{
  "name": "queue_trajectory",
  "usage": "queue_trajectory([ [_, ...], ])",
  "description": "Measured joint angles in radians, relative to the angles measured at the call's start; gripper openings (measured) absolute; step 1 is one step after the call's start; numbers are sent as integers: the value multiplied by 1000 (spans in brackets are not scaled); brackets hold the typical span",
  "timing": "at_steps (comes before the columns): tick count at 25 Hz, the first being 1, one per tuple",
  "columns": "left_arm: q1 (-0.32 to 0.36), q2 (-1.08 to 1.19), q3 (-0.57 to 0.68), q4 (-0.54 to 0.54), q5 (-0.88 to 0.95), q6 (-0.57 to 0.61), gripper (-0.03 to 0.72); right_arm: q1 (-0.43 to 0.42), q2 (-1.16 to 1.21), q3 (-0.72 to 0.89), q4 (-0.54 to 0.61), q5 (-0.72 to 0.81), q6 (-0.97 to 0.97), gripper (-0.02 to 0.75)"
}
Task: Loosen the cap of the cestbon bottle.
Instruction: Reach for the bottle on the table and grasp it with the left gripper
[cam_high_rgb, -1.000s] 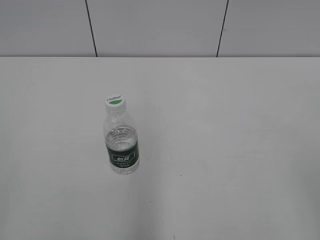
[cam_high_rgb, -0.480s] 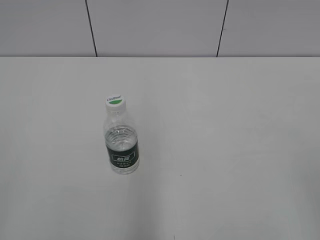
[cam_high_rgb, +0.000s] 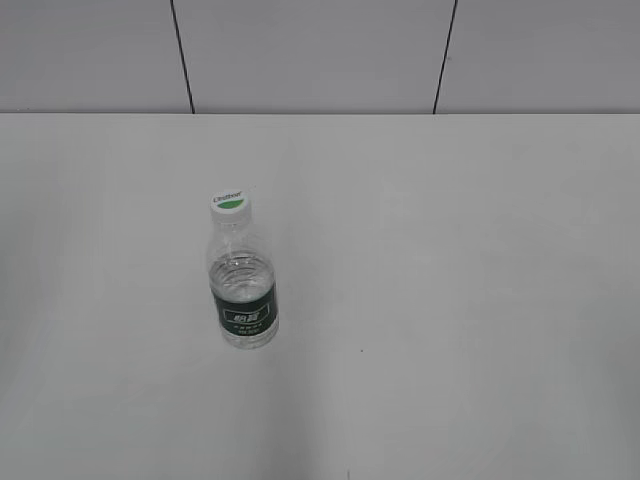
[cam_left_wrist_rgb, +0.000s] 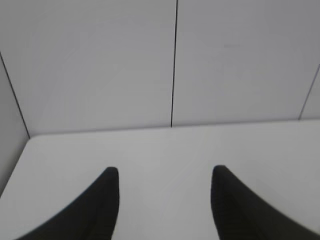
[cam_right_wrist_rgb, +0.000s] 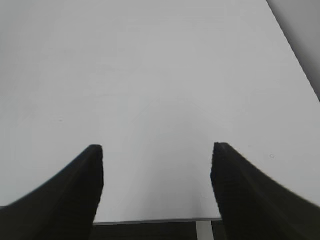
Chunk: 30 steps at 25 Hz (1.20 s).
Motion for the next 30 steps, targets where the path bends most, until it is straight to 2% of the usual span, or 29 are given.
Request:
queue_trajectory([
  [3,-6,128,36,-56,-233,11,363,0,0,0,0,0,0,519],
  [6,-26,226,138,-100,-450,12,363,0,0,0,0,0,0,519],
  [8,-66,285,230,-91,-599,12,363,0,0,0,0,0,0,519],
  [10,-138,371,326,-55,-737,5,363,0,0,0,0,0,0,519],
  [14,-294,517,475,84,-1054,-100,363,0,0,0,0,0,0,519],
  [17,-352,646,525,236,-1185,-169,363,0,0,0,0,0,0,519],
  [21,-363,829,545,514,-1335,-321,363,0,0,0,0,0,0,519],
  [28,-364,1150,530,757,-1536,-361,363,0,0,0,0,0,0,519],
  [30,-364,1218,524,791,-1580,-360,363,0,0,0,0,0,0,519],
])
